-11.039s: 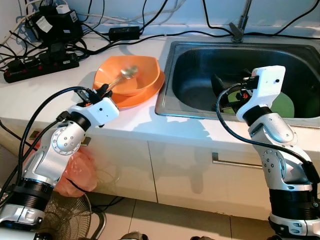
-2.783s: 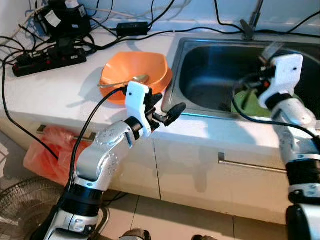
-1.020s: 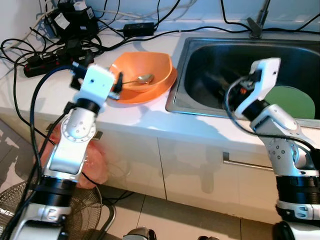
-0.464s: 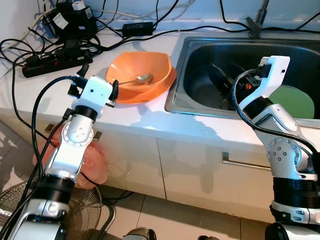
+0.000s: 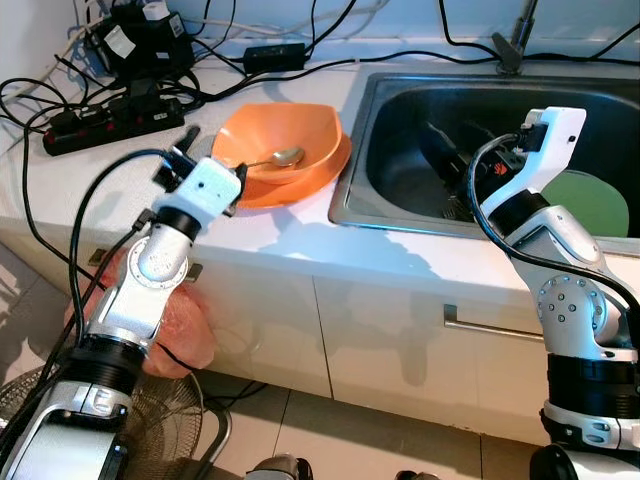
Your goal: Kitchen organization
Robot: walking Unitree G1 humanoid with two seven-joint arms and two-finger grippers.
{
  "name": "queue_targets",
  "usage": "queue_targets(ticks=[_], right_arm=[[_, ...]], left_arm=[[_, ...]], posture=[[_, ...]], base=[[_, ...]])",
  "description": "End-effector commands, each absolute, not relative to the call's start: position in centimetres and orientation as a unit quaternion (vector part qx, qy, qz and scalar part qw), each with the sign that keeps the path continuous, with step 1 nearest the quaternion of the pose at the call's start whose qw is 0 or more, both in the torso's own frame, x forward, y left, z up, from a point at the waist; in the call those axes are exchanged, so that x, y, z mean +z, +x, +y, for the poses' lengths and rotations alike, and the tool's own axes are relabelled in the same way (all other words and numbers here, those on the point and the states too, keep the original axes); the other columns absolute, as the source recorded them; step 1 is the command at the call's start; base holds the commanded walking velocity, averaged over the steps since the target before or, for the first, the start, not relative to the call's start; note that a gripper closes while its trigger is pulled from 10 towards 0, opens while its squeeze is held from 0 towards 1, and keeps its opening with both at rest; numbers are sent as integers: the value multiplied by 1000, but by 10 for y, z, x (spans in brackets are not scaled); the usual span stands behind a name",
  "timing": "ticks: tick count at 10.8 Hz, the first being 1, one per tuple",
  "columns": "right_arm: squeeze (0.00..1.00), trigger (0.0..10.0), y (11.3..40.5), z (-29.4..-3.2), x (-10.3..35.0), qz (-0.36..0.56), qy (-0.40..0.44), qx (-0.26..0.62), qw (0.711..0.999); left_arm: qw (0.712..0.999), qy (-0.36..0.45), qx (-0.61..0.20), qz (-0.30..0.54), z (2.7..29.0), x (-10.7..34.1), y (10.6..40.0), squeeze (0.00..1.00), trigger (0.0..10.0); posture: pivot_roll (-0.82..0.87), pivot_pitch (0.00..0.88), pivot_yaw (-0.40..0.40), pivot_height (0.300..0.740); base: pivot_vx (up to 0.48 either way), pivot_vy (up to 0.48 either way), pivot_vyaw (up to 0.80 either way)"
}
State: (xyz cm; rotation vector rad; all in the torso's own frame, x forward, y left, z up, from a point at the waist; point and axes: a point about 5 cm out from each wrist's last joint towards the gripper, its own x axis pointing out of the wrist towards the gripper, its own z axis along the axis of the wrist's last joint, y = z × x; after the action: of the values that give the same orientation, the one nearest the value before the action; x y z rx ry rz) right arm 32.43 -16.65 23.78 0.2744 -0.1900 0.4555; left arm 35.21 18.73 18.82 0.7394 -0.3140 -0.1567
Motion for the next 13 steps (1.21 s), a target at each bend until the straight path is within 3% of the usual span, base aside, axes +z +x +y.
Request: queue_targets(ticks=[1,8,9,10,13], right_arm=[[0,10000,323,-163,241,-98,137,229,959],[0,10000,324,-164,240,-96,137,226,960],[0,10000,324,-164,240,-96,137,225,960],[0,10000,325,-164,240,-96,137,225,960],[0,10000,325,-163,238,-94,139,226,960]], left_arm=[[913,373,-77,-145,192,189,354,0,0],[908,383,-81,-148,195,187,356,0,0],[903,393,-78,-153,195,188,356,0,2039],[884,428,-87,-165,193,192,355,0,10000],[824,508,-124,-218,194,218,349,0,10000]], posture=[[97,104,131,740],[98,104,129,740],[97,104,129,740],[97,103,129,740],[108,105,126,740]], base=[[0,0,0],[0,0,0],[0,0,0],[0,0,0],[0,0,0]])
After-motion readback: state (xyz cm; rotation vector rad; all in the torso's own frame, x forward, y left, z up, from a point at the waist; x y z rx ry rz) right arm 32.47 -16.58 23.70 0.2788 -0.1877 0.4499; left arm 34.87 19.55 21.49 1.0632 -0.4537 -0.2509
